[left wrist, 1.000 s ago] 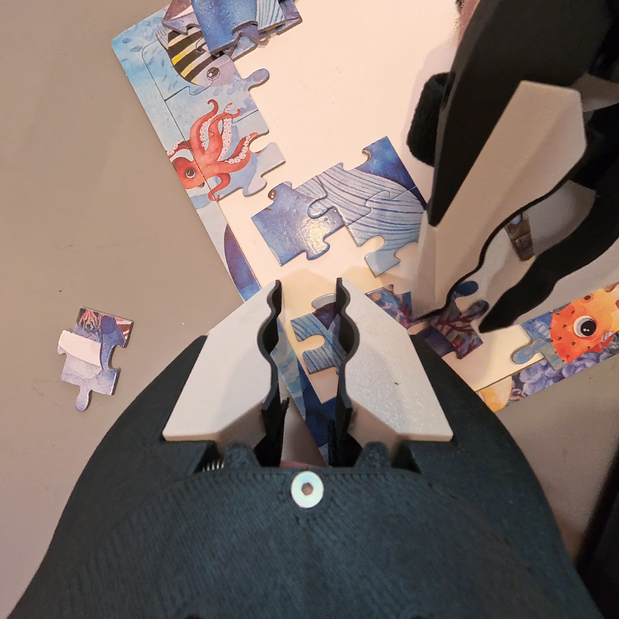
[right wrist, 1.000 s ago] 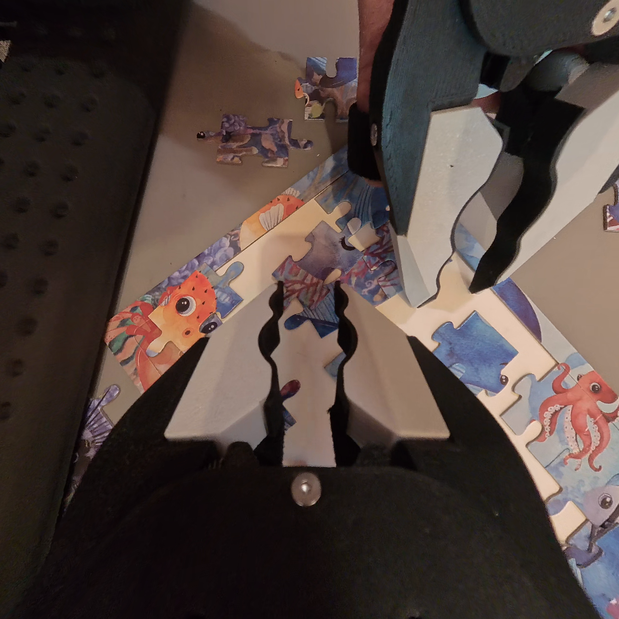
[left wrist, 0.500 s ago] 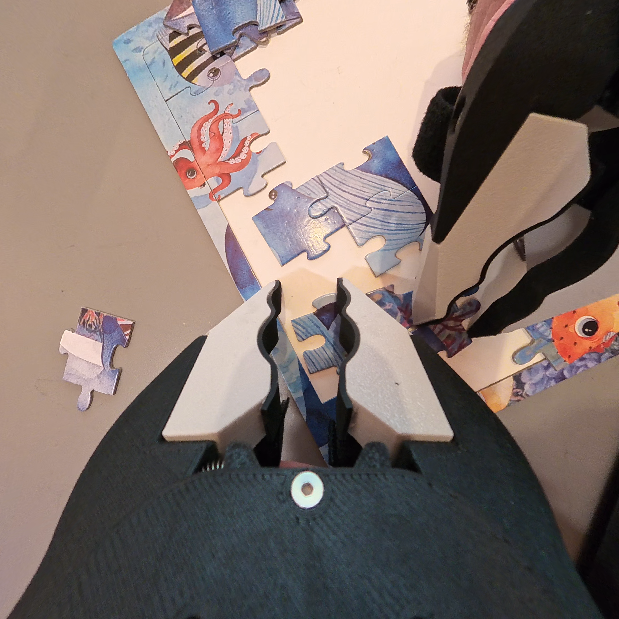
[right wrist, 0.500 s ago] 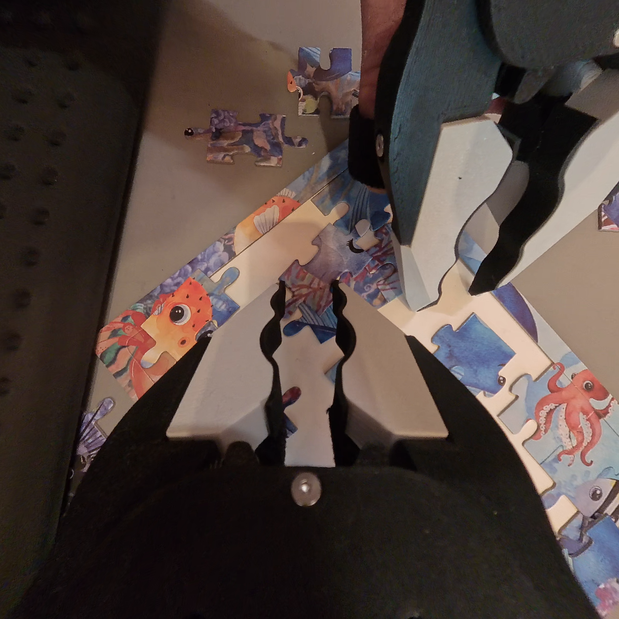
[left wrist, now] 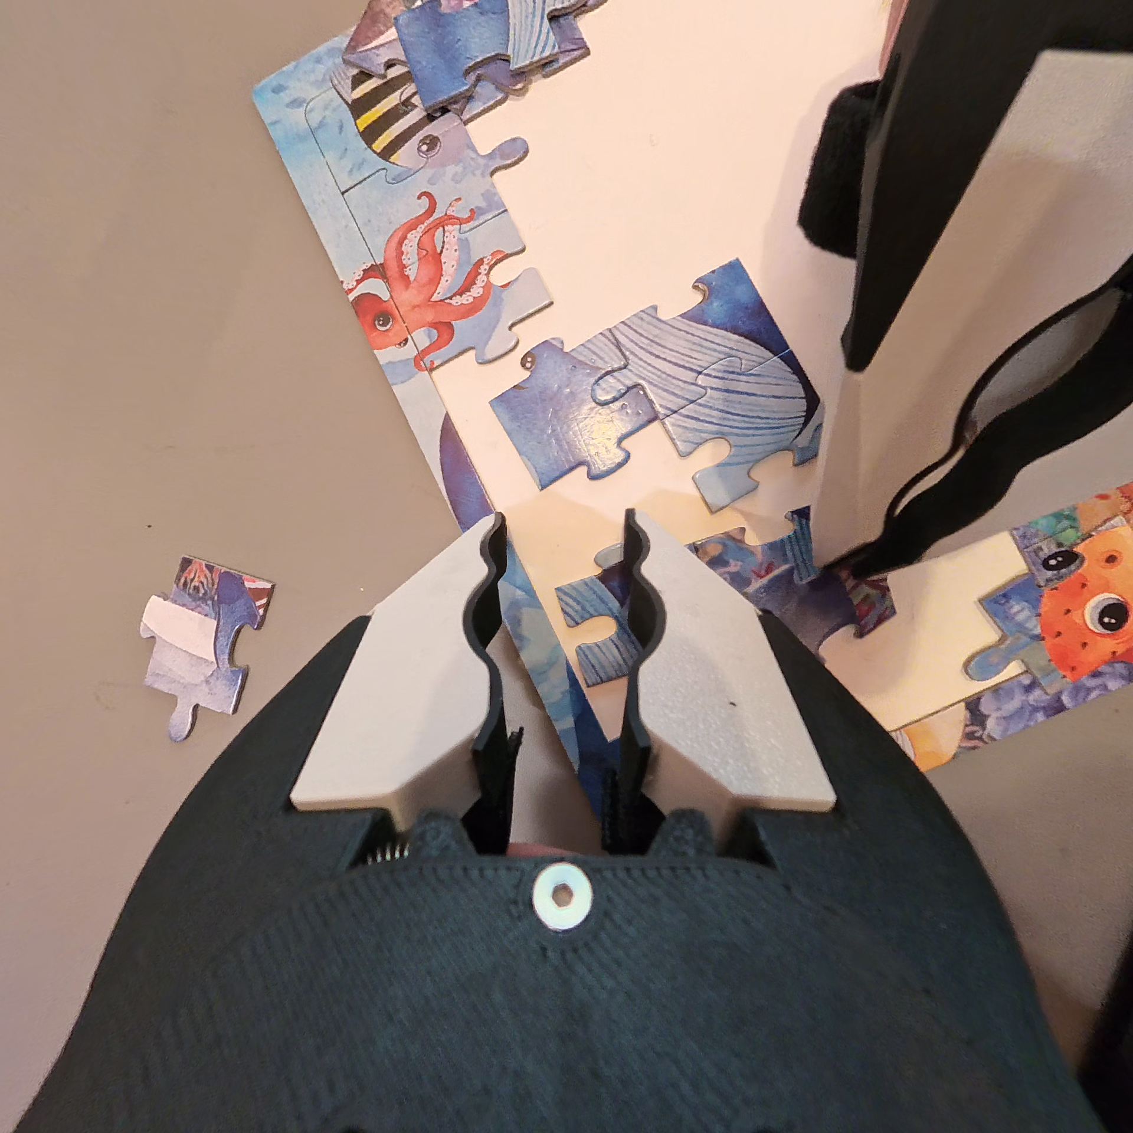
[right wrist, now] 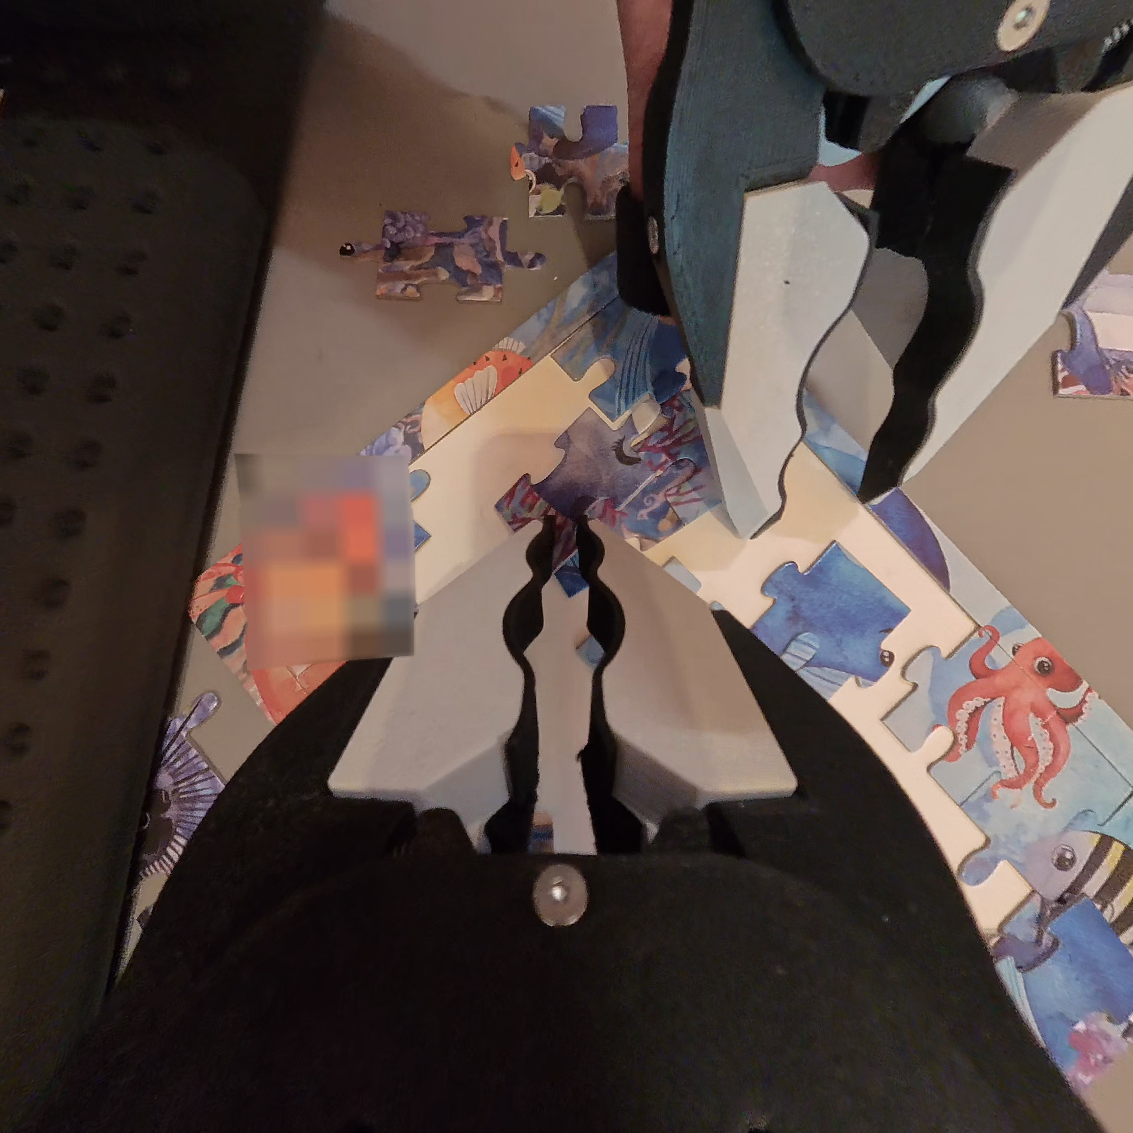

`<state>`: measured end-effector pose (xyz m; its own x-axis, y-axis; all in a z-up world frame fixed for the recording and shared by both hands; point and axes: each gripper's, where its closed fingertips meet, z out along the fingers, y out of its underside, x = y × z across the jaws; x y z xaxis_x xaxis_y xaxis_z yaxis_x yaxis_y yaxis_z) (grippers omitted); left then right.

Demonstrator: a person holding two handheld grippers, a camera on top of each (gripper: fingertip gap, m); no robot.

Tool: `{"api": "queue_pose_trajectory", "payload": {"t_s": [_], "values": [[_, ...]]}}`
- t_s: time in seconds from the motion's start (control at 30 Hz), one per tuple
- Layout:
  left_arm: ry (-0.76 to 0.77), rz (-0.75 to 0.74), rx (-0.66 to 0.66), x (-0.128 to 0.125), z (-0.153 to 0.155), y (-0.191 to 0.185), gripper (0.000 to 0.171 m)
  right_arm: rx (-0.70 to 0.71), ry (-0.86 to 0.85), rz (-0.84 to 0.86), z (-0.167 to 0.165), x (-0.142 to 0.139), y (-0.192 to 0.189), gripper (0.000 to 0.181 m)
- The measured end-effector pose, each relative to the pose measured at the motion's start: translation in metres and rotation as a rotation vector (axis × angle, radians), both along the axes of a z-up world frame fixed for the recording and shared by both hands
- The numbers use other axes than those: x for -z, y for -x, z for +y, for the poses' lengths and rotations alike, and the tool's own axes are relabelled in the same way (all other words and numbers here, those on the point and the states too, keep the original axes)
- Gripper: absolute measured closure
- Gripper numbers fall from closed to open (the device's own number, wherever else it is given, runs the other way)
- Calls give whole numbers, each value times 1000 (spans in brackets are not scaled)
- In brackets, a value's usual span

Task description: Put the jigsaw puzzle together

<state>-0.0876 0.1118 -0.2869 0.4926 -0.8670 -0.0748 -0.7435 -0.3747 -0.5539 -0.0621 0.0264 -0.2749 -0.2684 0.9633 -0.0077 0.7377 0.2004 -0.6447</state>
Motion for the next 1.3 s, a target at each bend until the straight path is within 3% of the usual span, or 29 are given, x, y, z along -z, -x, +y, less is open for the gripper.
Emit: {"api": "queue_pose_trajectory", "payload": {"t_s": [0.1,0.27,0.43,0.63,0.93,1.07,1.3], "values": [[-5,-5,-5,-2,1,0,135,9,4,-7,2,1,-2,174],[0,6,-1,1,0,-1,135,26,11,-32,0,6,1,147],[-1,7,-1,1,0,0,135,22,-21,-50,-1,9,2,147],[-3,7,-3,1,1,0,137,12,-13,-59,0,9,-2,161],[-6,9,-3,1,1,0,136,11,-7,-36,-1,7,0,164],[-7,11,-2,1,1,0,136,8,6,-36,-4,10,2,151],[-11,15,-1,1,1,0,136,2,-3,-32,-4,9,3,159]]}}
